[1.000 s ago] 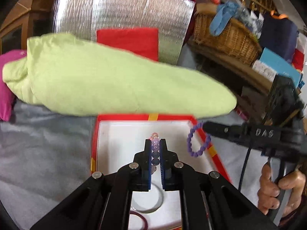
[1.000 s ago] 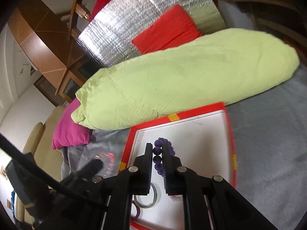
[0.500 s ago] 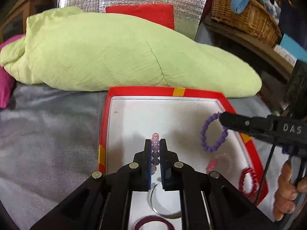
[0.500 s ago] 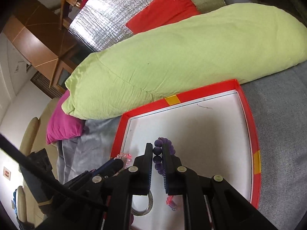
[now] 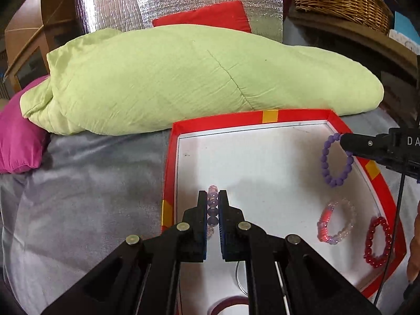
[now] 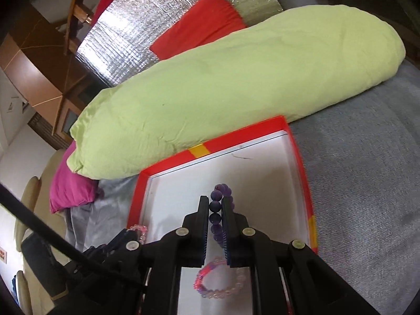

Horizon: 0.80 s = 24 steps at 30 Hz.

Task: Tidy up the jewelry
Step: 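Carry the pink crystal bracelet into the red box while the right tool carries the purple bracelet there, then open the left tool releasing the pink bracelet while the right tool releases the purple bracelet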

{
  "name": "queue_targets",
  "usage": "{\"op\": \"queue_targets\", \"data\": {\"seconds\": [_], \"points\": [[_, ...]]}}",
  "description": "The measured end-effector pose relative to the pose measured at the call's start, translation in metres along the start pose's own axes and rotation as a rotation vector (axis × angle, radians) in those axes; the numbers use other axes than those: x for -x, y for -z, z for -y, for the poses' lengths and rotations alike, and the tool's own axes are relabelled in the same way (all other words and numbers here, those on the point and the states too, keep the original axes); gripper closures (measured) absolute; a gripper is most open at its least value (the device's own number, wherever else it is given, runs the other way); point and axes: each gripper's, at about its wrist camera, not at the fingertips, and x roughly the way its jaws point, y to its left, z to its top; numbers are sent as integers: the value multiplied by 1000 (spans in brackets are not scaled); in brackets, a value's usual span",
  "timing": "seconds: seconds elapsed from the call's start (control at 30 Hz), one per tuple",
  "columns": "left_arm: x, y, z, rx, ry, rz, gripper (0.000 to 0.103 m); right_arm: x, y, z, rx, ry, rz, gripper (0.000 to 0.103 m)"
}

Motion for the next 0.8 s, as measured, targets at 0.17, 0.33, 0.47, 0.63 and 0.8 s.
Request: {"op": "queue_targets", "data": {"seconds": [0.17,0.33,0.47,0.63,0.8], "points": [[-2,1,-1,-5,-11,-3,95,-1,-1,6,-8,12,0,92],[-3,2,0,-14,-25,-4,95,-3,-1,11,-25,24,-4,92],[-2,3,5,-30,-54,-7,95,-4,0,12,-28,47,-5,89],[-1,4,5,-40,-79,-8,67,-2,0,14,-35,66,0,83],[4,2,4,-42,-101,13,51,3,-1,16,-42,71,10,61]]}}
